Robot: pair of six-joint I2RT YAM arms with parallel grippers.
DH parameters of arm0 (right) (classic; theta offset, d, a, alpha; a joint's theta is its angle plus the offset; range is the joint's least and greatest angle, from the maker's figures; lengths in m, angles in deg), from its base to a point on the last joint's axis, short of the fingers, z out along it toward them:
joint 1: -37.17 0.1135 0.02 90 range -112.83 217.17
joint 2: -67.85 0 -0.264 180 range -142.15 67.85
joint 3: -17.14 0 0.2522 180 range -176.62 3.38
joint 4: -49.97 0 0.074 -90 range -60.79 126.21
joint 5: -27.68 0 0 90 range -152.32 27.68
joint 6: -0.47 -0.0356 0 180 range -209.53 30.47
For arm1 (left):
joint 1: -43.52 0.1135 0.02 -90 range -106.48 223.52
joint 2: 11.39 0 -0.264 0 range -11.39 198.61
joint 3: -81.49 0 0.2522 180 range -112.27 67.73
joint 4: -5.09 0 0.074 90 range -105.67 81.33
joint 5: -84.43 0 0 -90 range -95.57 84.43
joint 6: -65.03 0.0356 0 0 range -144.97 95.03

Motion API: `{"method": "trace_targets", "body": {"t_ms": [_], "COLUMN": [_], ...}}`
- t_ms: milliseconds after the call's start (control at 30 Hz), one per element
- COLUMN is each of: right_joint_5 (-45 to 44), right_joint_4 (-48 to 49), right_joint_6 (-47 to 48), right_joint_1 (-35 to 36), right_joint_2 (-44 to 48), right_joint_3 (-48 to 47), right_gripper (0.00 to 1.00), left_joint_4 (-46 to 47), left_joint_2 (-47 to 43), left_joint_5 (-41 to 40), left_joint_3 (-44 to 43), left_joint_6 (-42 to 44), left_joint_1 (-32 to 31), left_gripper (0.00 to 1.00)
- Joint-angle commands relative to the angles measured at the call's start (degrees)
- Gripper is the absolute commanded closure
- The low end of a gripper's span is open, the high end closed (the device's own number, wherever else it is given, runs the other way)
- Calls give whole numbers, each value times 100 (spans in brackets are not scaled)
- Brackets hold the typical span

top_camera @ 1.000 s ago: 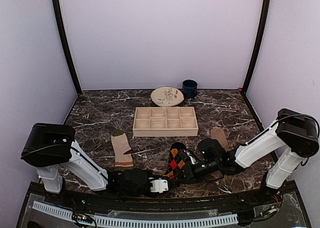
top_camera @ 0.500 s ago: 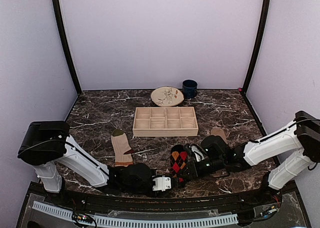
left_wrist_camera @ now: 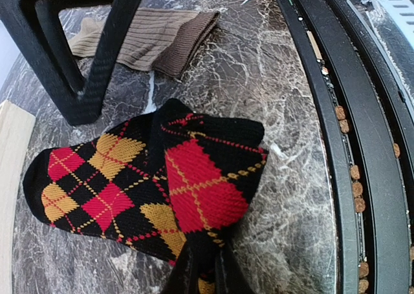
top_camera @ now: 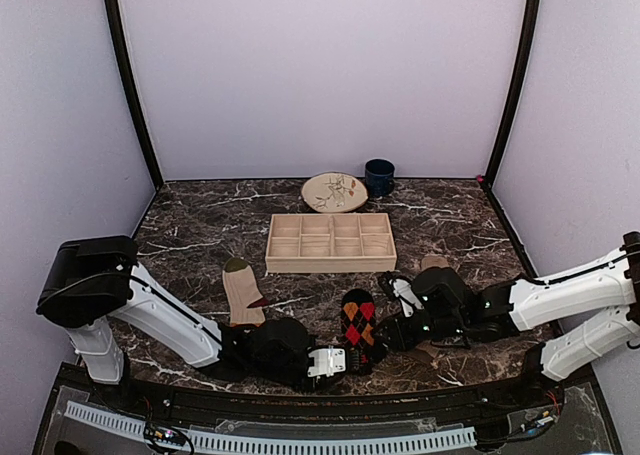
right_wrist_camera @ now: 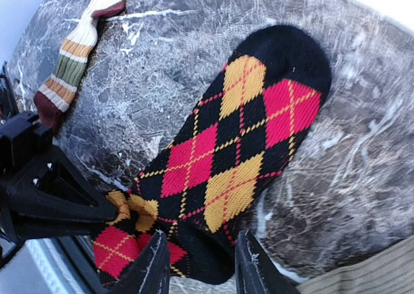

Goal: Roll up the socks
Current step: Roll the sock at the center of the board.

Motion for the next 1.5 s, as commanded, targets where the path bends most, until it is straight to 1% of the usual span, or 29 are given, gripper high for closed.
{"method": "trace_targets", "body": {"t_ms": [0,167,300,533,767,867,1033,1167,1333,1467], "right_joint_5": [-946,-1840,-2517,-3832,-4521,-4685,-4681,-4630,-4741,-4807], "right_joint_4": [-276,-428,-558,-950,-989,-1044,-969,-913,-900,-827], "right_joint_6": [598,701,847,1091,1313,1415,1712,1931,2109,2212], "right_joint_1": [319,957,1528,2642,3324,3517,3681,3731,3732,3726], "right_joint_2": [270,476,454,-8,-404,-584,-935,-1235,-1414,-1448], "right_joint_3": [39,38,-68,-464,-706,-830,-1007,-1171,-1247,-1245], "right_gripper": [67,68,68,69,69,68,66,61,51,50], "left_joint_4": [-1182,-1408,-1607,-1852,-1996,-2014,-2054,-2096,-2107,-2074], "left_joint_2": [-311,-325,-412,-614,-575,-516,-475,-474,-459,-457], "left_joint_5": [-274,-110,149,485,717,767,842,868,943,1016], "left_joint_3": [-94,-208,-299,-327,-421,-454,-478,-480,-472,-431], "left_joint_6": [206,153,101,9,-15,-15,-25,-39,-31,-18], "left_joint_1": [93,195,303,520,624,633,641,642,646,645], "left_gripper": [96,97,98,99,100,100,100,100,100,100]}}
